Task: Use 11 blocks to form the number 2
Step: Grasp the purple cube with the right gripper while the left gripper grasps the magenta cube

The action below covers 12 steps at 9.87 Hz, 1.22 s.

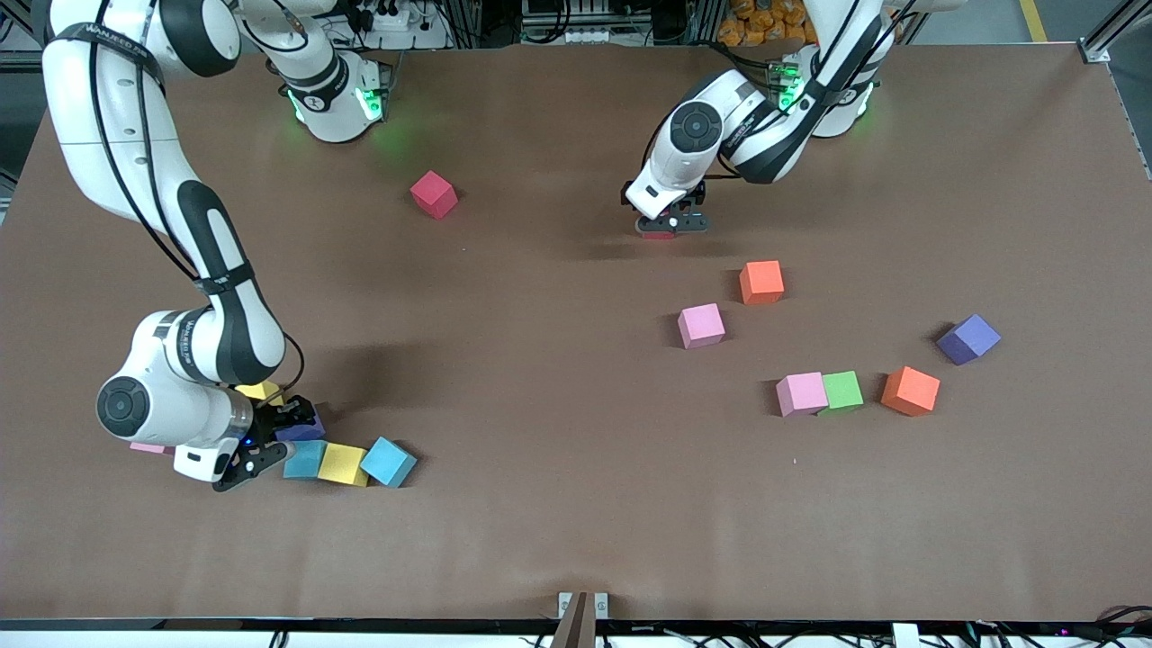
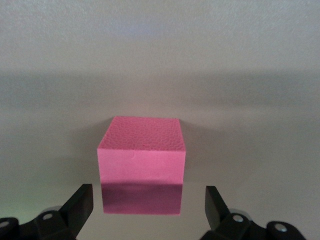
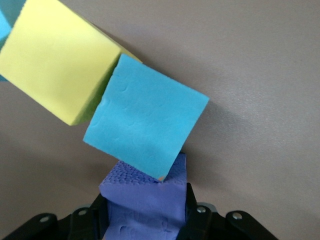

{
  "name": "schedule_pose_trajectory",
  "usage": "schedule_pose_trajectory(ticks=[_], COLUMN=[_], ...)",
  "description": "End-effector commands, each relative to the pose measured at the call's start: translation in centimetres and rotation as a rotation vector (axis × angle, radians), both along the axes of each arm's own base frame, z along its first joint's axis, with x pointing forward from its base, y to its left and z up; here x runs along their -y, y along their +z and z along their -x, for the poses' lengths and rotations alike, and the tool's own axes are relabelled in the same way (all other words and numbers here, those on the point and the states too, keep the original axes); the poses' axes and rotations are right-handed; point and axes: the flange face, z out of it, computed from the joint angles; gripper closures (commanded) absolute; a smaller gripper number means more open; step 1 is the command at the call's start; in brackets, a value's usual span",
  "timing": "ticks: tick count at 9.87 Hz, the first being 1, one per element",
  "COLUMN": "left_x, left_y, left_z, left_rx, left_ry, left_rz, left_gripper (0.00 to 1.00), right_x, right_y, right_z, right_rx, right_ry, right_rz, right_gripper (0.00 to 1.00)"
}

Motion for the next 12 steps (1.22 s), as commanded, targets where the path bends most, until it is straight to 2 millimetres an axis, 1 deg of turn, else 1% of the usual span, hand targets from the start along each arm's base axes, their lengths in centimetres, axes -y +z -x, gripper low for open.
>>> schedule_pose_trajectory(ticks=[1,2,3,5,6,7,8,9,10,11,12], left_x=[-0.2,-0.2,-0.3,-1.2,-1.5,-1.8,-1.8,-1.6,-1.1,0.5,1.7], left_y=[-0.9,-0.9,-1.1,-1.6,-1.9,-2.0,-1.7,-1.2,-0.7,-0.3,0.0], left_z=[0.5,0.3,0.3,-0.6,-0.9,-1.3,-1.4,-1.3,-1.0,0.6,1.9], left_rx=[0.000,0.005,0.006,0.017,0.024,0.029,0.038,0.047,0.057,0.059,0.057], left_ry=[0.001,-0.007,-0.016,-0.021,-0.036,-0.036,-0.034,-0.020,0.018,-0.006,0.006], left_rz=[-0.006,-0.008,-0.012,-0.026,-0.035,-0.040,-0.038,-0.041,-0.048,-0.040,-0.038], left_gripper=[0.17,0.17,0.14,0.16,0.27,0.52,0.84,1.00,1.00,1.00,1.00], right_x=[-1.6,-3.2,-4.5,-6.1,-7.2,-8.6,-9.7,-10.9,-12.6,-14.3,-15.6], right_y=[0.9,2.3,3.7,5.2,6.3,7.2,8.3,9.5,10.7,11.8,12.8], right_z=[0.4,0.9,1.4,2.6,4.0,5.8,7.3,8.6,9.7,10.8,11.6], right_rx=[-0.045,-0.087,-0.110,-0.142,-0.128,-0.121,-0.117,-0.113,-0.108,-0.101,-0.095], right_ry=[0.031,0.053,0.073,0.105,0.121,0.143,0.164,0.186,0.206,0.224,0.247], right_rz=[-0.030,-0.042,-0.056,-0.073,-0.075,-0.078,-0.079,-0.081,-0.088,-0.099,-0.095], right_gripper=[0.93,0.93,0.93,0.91,0.91,0.91,0.91,0.91,0.91,0.91,0.92])
